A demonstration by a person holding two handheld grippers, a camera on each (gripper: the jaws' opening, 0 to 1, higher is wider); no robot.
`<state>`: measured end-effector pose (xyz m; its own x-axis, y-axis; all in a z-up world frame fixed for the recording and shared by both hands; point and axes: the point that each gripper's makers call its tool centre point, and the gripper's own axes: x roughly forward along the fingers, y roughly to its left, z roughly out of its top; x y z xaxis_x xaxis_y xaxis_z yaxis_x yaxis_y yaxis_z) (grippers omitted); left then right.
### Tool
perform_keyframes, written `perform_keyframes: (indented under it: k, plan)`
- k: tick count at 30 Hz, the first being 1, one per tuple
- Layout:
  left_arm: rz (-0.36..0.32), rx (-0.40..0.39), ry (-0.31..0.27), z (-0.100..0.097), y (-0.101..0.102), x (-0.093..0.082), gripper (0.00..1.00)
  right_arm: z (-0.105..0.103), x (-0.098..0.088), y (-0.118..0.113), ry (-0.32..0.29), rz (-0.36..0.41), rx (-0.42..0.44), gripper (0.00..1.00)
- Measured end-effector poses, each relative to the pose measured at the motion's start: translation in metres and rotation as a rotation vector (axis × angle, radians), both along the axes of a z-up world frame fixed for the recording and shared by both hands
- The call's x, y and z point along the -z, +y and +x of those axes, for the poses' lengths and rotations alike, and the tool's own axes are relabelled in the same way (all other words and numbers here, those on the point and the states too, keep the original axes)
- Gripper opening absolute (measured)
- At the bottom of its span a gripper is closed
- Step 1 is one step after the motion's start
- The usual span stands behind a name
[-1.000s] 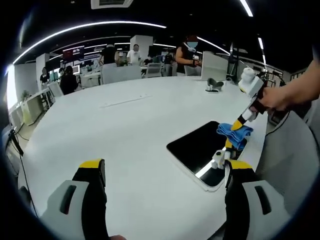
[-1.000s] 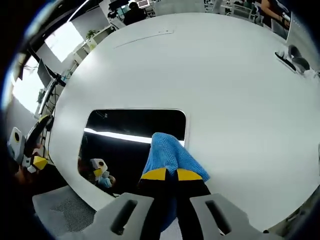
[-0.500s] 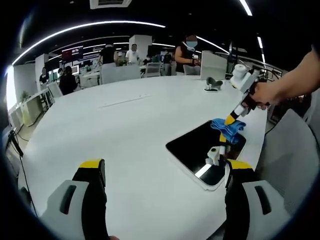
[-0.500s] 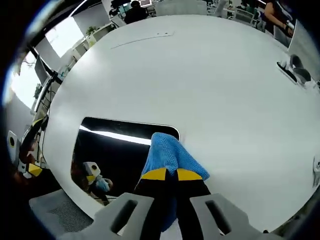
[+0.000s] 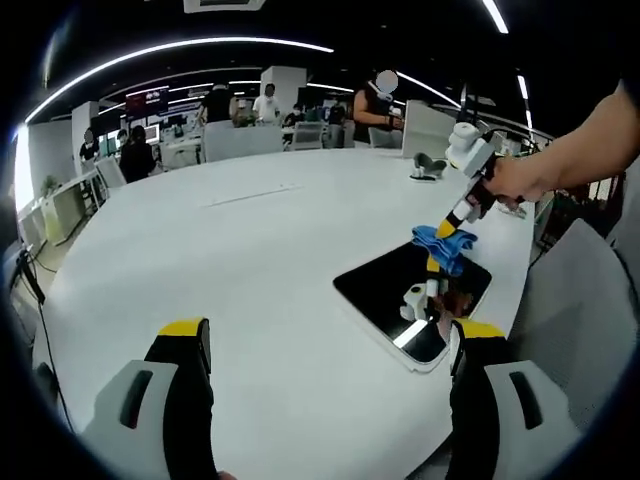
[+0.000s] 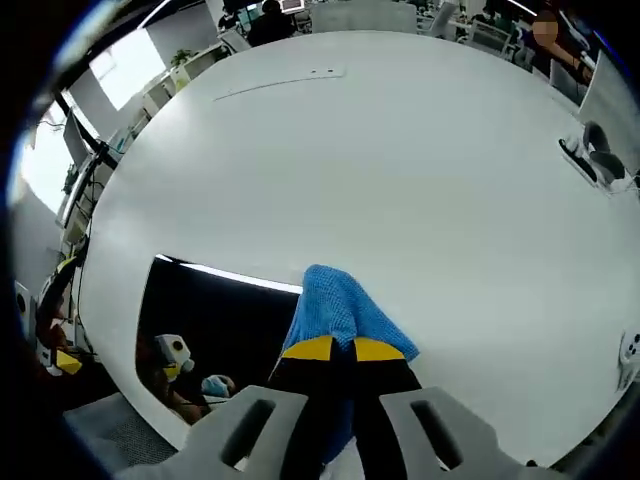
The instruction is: Wipe the mirror surface with the cleaning cloth until all visible marks leave the cleaned area.
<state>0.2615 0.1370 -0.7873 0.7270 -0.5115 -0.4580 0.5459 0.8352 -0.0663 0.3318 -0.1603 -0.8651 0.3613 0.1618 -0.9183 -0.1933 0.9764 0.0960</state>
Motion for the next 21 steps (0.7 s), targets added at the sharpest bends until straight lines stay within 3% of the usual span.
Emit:
perform_keyframes:
  k: [8,18,21]
  plan:
    - [-0.017,-0.004,-0.010,0.002,-0.003,-0.003,0.99,0.012,0.000,0.001,0.005,-0.016,-0.009,0.00]
    - [-0.013,-0.001,-0.010,0.005,-0.002,-0.004,0.99,0.011,-0.001,-0.002,0.011,0.020,0.010,0.00]
    - [-0.010,-0.001,-0.012,0.006,-0.001,-0.006,0.99,0.007,-0.009,-0.008,-0.013,0.008,-0.012,0.00]
